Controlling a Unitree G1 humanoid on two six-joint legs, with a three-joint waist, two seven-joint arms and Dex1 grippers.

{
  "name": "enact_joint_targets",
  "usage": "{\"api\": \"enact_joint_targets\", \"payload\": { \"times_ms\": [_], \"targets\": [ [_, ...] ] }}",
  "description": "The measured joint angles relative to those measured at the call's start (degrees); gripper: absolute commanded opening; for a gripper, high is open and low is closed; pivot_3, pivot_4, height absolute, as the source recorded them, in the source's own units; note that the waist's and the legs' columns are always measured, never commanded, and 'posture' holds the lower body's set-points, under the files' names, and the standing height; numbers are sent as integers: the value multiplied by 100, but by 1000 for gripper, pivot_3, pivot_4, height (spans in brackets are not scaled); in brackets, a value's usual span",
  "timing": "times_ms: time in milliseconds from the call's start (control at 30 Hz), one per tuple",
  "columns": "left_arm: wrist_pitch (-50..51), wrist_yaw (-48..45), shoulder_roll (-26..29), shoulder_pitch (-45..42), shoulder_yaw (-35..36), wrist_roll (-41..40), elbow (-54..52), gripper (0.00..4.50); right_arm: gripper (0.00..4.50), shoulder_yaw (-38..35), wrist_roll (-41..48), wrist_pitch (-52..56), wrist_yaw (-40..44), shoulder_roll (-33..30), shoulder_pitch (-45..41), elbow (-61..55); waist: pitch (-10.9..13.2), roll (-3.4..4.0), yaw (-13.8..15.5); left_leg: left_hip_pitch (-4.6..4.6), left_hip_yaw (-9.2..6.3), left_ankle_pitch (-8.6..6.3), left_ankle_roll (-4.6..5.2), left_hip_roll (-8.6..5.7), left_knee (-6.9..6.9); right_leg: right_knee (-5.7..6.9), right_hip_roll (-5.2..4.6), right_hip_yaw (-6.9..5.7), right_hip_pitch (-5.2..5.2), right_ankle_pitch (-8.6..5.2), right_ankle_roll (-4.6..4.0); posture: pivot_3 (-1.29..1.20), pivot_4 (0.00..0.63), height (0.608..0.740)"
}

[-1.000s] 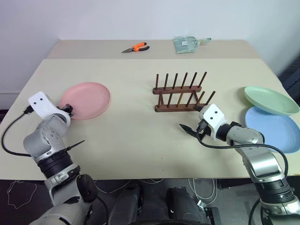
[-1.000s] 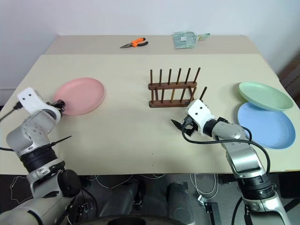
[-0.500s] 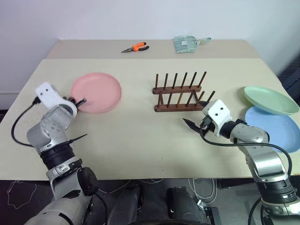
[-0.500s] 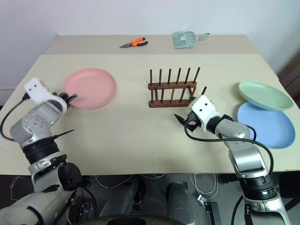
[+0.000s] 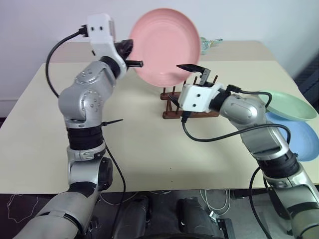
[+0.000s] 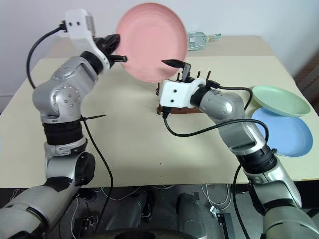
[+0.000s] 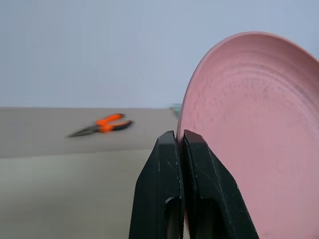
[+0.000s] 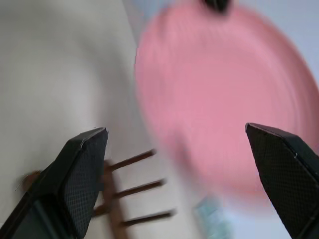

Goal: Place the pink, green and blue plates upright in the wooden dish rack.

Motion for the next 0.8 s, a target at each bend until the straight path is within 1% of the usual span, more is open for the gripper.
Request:
{"api": "enact_joint_targets", "payload": {
  "times_ms": [67,133,167,233,267,300,333,367,400,467,500,533,567,633,700,733,800],
  "targets": [
    [111,62,-113,1,8,-39,-82,0,3645,191,-402,-236,-131,0,-6,345,1,-1,2,-1,0,1,0,-2,0,0,3,0,-1,0,0,0,150,719],
    [202,93,-136,4,-2,-74,-148,0,2749,249,-625,-334,-202,2,-5,548,2,-1,0,-1,0,1,-1,-2,1,1,5,0,-2,0,0,0,150,719],
    [258,113,-137,6,-8,-90,-189,0,2136,244,-731,-378,-240,-3,-5,602,2,-1,0,-1,0,2,-1,-1,0,1,8,1,-2,0,0,0,150,719],
    [337,145,-151,12,7,-140,-223,0,1154,224,-894,-481,-307,-13,33,617,2,-1,-1,-1,0,2,-2,-1,0,1,9,1,-2,0,0,0,150,719],
    [384,174,-177,16,32,-157,-226,0,567,212,-951,-523,-330,-16,73,617,2,-1,-1,-1,0,2,-2,-1,0,2,10,1,-1,0,0,0,150,719],
    [405,208,-207,28,57,-177,-225,0,115,209,-1002,-562,-354,-20,124,617,2,-1,-1,-1,0,2,-2,-1,0,2,10,1,-1,0,0,0,150,719],
    [449,243,-230,33,95,-224,-221,0,11,212,-1072,-622,-373,-34,179,609,2,-1,-1,-1,0,2,-2,-1,1,2,10,1,-2,0,0,0,150,719],
    [485,253,-265,43,182,-285,-212,0,11,203,-1117,-661,-413,-40,209,606,2,-1,-2,-1,0,2,-2,-1,1,3,11,2,-2,0,0,0,150,719],
    [498,261,-313,46,258,-358,-212,291,1,202,-1169,-702,-425,-51,220,606,2,-2,-3,-1,0,2,-3,0,1,3,11,2,-2,0,0,0,150,719],
    [488,330,-383,36,462,-531,-213,951,0,151,-1225,-733,-445,-51,251,600,2,-2,-1,0,0,3,-3,0,1,3,12,1,-1,0,0,0,150,719],
    [456,384,-389,18,588,-593,-201,1391,0,99,-1230,-729,-453,-56,311,602,2,-2,1,0,0,3,-4,0,1,3,12,1,-2,0,0,0,150,719],
    [358,464,-373,-4,778,-649,-161,1973,0,-8,-1220,-734,-486,-61,398,601,2,-2,0,0,0,3,-4,0,1,3,12,2,-2,0,0,0,150,719],
    [216,532,-310,-25,964,-653,-95,2368,0,-147,-1162,-725,-500,-72,483,601,3,-2,-5,0,0,3,-4,0,1,3,13,2,-2,0,0,0,150,719],
    [-111,573,1,-2,1088,-511,23,2368,0,-605,-796,-654,-510,-61,701,576,3,-2,1,0,-1,4,-6,1,-2,2,15,2,-2,0,0,0,150,719],
    [-476,384,604,249,770,-98,71,2368,0,-1250,-10,-389,-407,101,944,422,2,-2,-7,4,1,4,-6,0,-9,1,15,6,1,0,-1,0,150,719],
    [-689,194,963,492,469,199,96,2368,0,-1652,551,-156,-311,249,1042,302,2,-1,-10,5,0,4,-5,0,-10,0,16,6,2,0,-1,0,150,719],
    [-1108,-398,1437,1014,-170,563,77,2368,0,-2223,1667,469,-58,505,1104,2,0,2,-10,6,0,2,-4,2,-11,-1,14,7,3,1,-2,0,150,719]
  ]
}}
